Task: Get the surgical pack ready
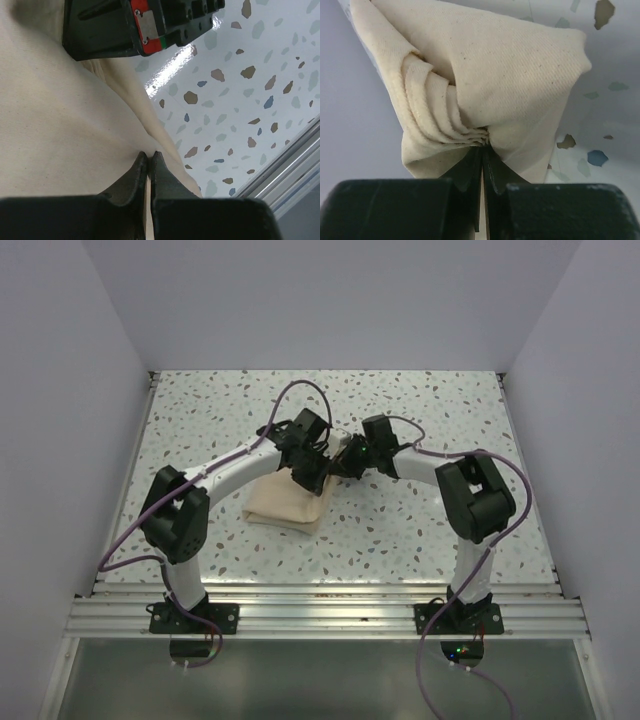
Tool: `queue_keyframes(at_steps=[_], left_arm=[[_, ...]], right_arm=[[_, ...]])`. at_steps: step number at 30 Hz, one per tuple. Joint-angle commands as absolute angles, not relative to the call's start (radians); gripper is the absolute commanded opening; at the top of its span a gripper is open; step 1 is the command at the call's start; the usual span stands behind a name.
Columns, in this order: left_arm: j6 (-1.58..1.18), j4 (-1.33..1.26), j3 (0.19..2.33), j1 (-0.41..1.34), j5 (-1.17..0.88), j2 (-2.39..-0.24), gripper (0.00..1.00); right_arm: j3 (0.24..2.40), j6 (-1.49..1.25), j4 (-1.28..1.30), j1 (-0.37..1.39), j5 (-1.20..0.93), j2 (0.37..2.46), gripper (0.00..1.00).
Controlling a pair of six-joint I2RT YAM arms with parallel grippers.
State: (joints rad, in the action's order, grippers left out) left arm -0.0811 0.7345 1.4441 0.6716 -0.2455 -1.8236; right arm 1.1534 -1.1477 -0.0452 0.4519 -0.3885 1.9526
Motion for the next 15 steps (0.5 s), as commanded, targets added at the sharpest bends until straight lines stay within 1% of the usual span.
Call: queue_keyframes(at_steps=[1,2,5,6,7,10,11,13,14,15], left_arm=[[-0.071,0.724,1.416,0.706,-0.374,-1.783,0.00],[-0.072,0.723,1.414,0.706,-0.380,-1.781,0.00],[-0.074,0.713,1.408,0.706,-0.385,-1.769,0.13],[-0.075,0.707,1.407,0.706,-0.384,-1.760,0.20],[-0.072,0.706,1.402,0.706,-0.385,-1.753,0.22],[-0.066,0.704,1.391,0.706,-0.391,-1.743,0.25],[-0.064,0.704,1.388,0.706,-0.391,-1.741,0.26],[-0.071,0.696,1.370,0.706,-0.390,-1.729,0.26],[-0.072,0.692,1.364,0.706,-0.388,-1.724,0.26],[-0.080,0.680,1.353,0.706,-0.391,-1.714,0.26]], right_arm=[[1.171,-1.004,0.124,0.411,-0.296,1.869,0.06],[1.161,-0.980,0.146,0.407,-0.308,1.846,0.09],[1.155,-0.879,0.245,0.391,-0.344,1.748,0.18],[1.152,-0.856,0.294,0.385,-0.345,1.726,0.21],[1.151,-0.813,0.319,0.377,-0.350,1.708,0.30],[1.157,-0.756,0.380,0.345,-0.400,1.660,0.48],[1.173,-0.749,0.393,0.344,-0.406,1.654,0.58],[1.199,-0.736,0.413,0.341,-0.420,1.661,0.65],[1.219,-0.745,0.410,0.341,-0.431,1.684,0.67],[1.232,-0.761,0.399,0.342,-0.458,1.699,0.68]])
